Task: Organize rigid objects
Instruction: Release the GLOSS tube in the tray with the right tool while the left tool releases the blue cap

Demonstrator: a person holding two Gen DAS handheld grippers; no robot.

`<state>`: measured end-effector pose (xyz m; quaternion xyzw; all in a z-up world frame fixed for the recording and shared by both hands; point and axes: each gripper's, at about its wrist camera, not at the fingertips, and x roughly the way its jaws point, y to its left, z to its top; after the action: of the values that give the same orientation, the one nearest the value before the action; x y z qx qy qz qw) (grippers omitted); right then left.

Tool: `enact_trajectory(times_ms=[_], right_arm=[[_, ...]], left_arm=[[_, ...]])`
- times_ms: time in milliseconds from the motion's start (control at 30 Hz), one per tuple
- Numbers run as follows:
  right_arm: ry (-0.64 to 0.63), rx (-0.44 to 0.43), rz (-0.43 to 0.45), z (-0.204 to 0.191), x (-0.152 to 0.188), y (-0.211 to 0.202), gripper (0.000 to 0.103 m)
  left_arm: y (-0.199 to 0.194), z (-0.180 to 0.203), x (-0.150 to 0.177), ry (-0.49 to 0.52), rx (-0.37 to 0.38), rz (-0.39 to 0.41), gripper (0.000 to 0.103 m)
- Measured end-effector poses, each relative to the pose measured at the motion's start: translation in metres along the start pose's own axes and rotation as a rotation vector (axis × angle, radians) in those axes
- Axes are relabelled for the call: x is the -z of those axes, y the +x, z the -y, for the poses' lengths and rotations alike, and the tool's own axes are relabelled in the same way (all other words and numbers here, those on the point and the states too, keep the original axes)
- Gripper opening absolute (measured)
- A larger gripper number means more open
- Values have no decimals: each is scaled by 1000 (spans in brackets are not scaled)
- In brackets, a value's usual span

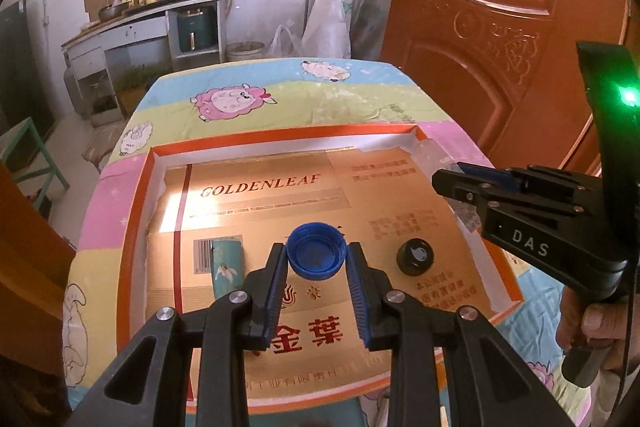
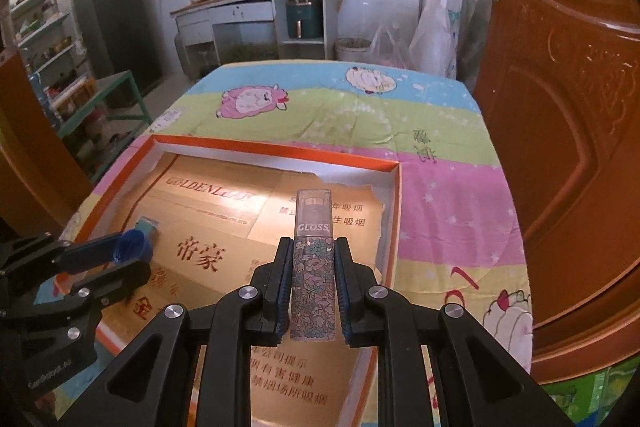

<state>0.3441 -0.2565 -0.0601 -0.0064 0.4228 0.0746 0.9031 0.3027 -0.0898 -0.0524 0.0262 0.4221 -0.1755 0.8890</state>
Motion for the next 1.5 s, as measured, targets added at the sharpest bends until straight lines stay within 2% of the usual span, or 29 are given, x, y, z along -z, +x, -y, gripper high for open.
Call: enact_trajectory(times_ms=[400, 933, 1233, 1300, 1367, 1433, 1500], right_arm=[[0, 11, -61, 5, -4, 31, 20], [10, 26, -95, 7, 6, 48, 20], [15, 25, -100, 8, 9, 52, 21], [13, 20, -94, 8, 10, 52, 21], [10, 21, -90, 8, 11, 51, 23], [7, 19, -86, 7, 11, 50, 24], [3, 18, -81, 7, 12, 47, 25]], left_arm=[[19, -2, 0, -20, -4, -37, 31], [43, -6, 13, -25, -2, -99, 31], [43, -3, 14, -16, -1, -83, 31], [43, -3, 14, -14, 4, -83, 33], [41, -2, 15, -13, 15, -83, 45], [39, -1, 16, -10, 23, -79, 53], [37, 0, 17, -4, 20, -74, 53]])
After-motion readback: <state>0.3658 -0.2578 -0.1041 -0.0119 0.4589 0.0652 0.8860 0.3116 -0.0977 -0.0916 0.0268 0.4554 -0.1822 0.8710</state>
